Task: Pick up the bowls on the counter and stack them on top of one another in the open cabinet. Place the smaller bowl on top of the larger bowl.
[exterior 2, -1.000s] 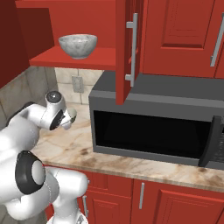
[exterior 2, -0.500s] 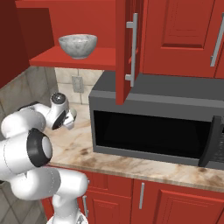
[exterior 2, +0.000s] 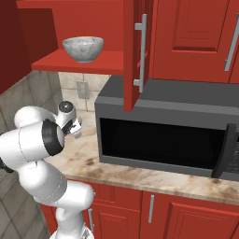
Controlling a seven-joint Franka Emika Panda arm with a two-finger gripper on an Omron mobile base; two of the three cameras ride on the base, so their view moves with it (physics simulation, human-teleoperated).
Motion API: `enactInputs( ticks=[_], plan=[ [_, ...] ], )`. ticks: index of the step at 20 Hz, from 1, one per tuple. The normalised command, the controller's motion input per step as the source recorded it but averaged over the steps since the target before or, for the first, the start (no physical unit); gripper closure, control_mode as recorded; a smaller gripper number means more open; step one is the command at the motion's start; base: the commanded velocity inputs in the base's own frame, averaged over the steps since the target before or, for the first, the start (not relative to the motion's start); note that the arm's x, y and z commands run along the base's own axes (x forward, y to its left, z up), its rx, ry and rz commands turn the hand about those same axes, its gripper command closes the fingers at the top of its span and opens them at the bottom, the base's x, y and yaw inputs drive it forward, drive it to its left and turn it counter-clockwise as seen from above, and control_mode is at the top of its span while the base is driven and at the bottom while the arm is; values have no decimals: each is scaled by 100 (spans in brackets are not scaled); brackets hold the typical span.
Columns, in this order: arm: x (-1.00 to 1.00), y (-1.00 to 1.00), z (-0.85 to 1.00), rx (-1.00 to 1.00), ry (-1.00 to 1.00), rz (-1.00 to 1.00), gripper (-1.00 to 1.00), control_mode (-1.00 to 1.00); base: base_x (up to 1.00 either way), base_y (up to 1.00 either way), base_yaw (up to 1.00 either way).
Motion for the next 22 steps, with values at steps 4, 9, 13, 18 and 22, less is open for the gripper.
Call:
enactInputs(
  ticks=[4,9,13,18,22],
  plan=[
    [29,2,-21,0,0,1,-100,-100,0,0,0],
    [32,3,-19,0,0,0,-100,-100,0,0,0],
    [32,7,-20,0,0,0,-100,-100,0,0,0],
    [31,10,-22,0,0,0,-100,-100,0,0,0],
    [27,9,-27,-1,1,0,-100,-100,0,0,0]
  ],
)
